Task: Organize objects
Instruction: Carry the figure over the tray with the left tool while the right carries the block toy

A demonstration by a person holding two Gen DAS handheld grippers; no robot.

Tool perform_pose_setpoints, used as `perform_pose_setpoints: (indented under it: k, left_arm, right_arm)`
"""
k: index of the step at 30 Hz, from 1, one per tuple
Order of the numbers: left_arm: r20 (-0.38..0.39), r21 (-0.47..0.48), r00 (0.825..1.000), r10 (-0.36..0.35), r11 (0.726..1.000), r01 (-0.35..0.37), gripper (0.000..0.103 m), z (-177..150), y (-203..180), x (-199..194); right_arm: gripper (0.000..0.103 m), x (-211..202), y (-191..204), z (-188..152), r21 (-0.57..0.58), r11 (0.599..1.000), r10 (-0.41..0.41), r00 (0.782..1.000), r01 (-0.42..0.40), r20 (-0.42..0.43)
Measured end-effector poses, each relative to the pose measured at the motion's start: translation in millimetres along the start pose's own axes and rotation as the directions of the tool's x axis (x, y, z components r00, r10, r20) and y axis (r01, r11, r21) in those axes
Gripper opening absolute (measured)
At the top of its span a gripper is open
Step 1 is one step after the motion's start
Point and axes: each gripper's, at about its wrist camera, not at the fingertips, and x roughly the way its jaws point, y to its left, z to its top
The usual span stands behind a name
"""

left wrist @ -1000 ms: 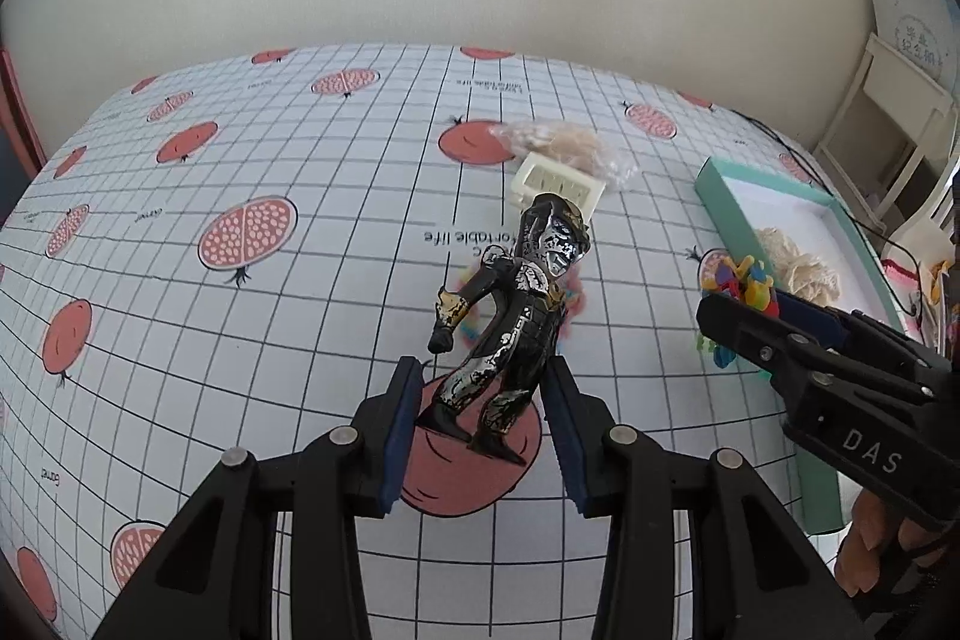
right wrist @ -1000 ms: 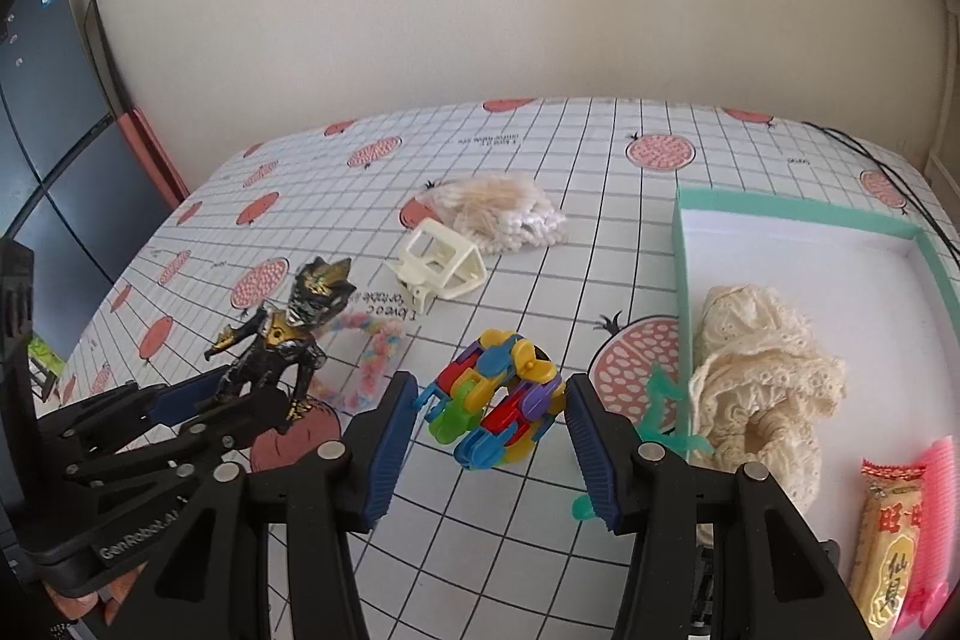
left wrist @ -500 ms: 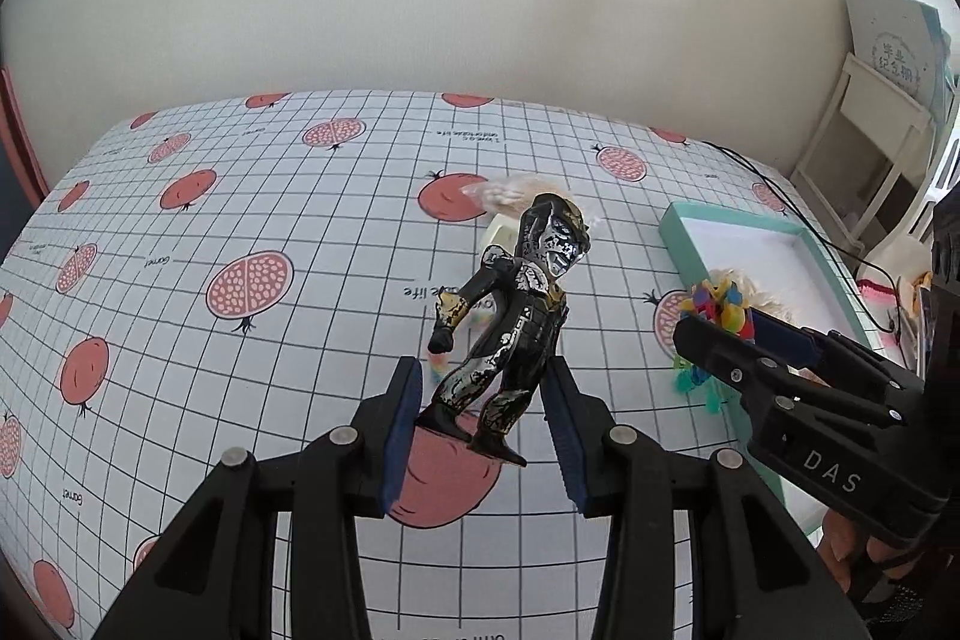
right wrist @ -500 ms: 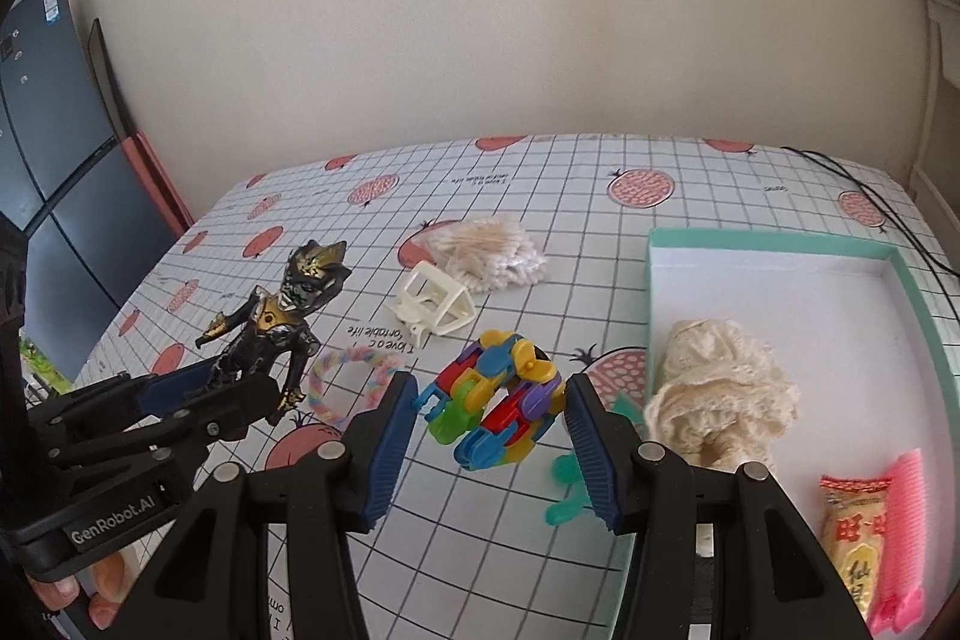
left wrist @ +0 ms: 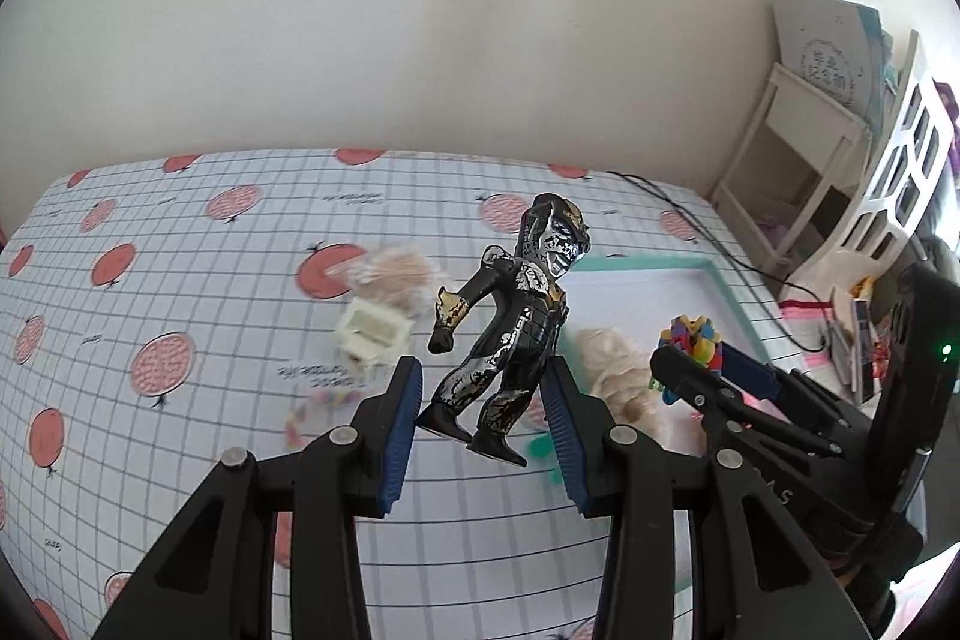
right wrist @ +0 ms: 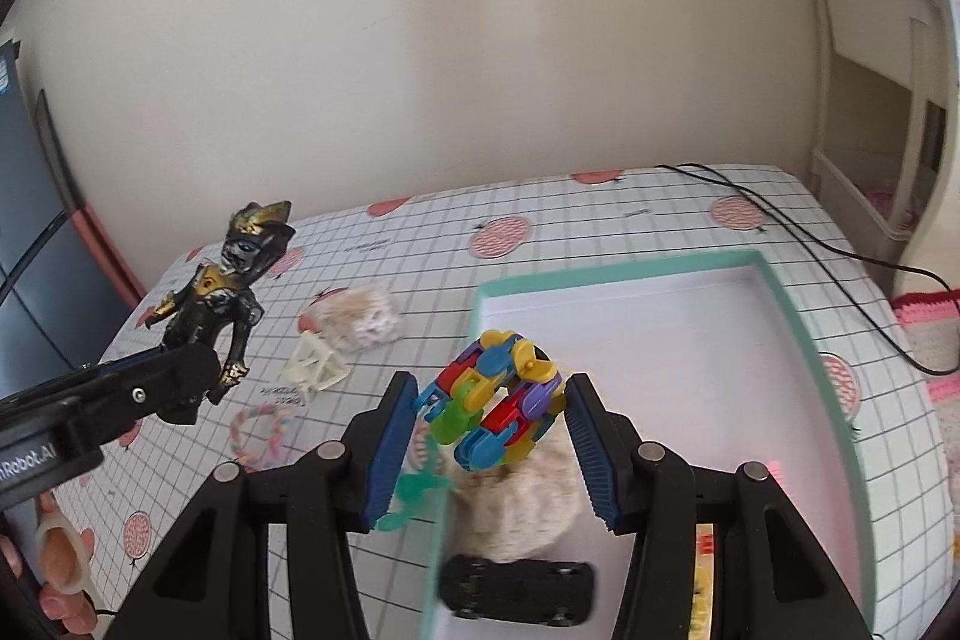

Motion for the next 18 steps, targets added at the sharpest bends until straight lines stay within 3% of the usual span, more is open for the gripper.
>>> perform_pose_setpoints:
  k: [7,18]
  left_arm:
    - [-0.018,0.032,0.996,-0.083,0.996,0.084,0.043,10.2,-44.8,10.9]
    - [-0.075,0.127,0.992,-0.099,0.986,0.108,0.043,0.1,-104.7,36.9]
  right_arm:
    - [0.054,-17.1,-40.9,0.5,0.052,0.997,-0.055,0.997,0.053,0.051]
    - [0.054,-32.3,-80.1,1.5,0.092,0.991,-0.100,0.992,0.093,0.072]
